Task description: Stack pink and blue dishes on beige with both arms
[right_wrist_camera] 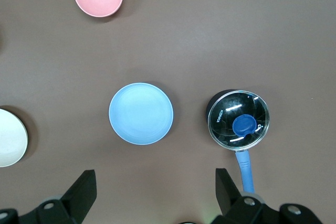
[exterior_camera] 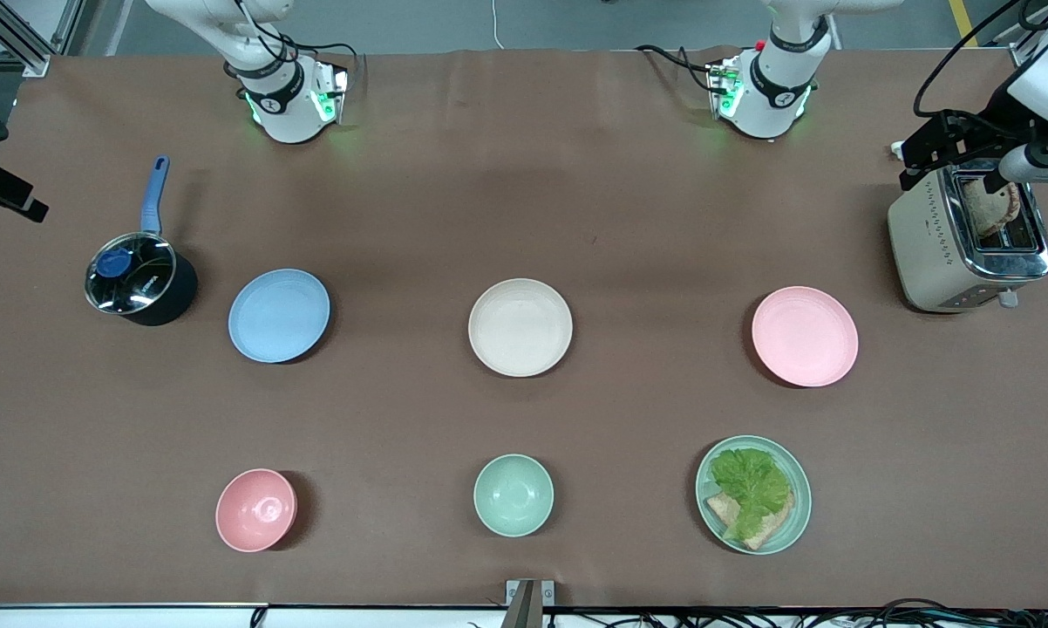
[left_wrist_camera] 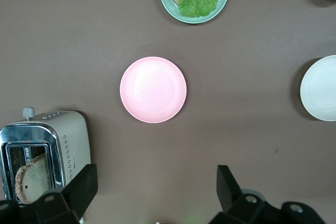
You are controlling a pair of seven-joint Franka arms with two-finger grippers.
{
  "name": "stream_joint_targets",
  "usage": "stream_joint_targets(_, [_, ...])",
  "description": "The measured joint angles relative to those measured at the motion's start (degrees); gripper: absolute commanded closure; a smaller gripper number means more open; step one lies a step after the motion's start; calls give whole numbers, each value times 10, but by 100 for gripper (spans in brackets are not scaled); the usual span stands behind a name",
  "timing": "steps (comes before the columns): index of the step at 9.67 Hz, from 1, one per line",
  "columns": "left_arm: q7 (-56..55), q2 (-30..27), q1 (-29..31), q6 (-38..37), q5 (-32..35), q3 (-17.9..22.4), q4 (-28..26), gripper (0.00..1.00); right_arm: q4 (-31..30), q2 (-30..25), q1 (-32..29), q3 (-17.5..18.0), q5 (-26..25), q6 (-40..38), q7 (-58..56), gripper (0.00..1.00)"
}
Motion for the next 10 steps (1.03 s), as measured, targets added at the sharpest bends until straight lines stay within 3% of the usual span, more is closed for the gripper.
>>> stream_joint_targets(4, [4, 12, 11, -28, 4, 5, 21, 0, 0, 0, 0, 0, 0, 0, -5, 0])
stream_joint_targets(7, [107, 75, 108, -29, -46, 13, 16, 0, 0, 0, 0, 1, 0, 1, -31, 0])
stream_joint_targets(10, [257, 173, 197, 23, -82, 16, 2, 0, -22, 26, 0, 2, 1, 28, -58, 0])
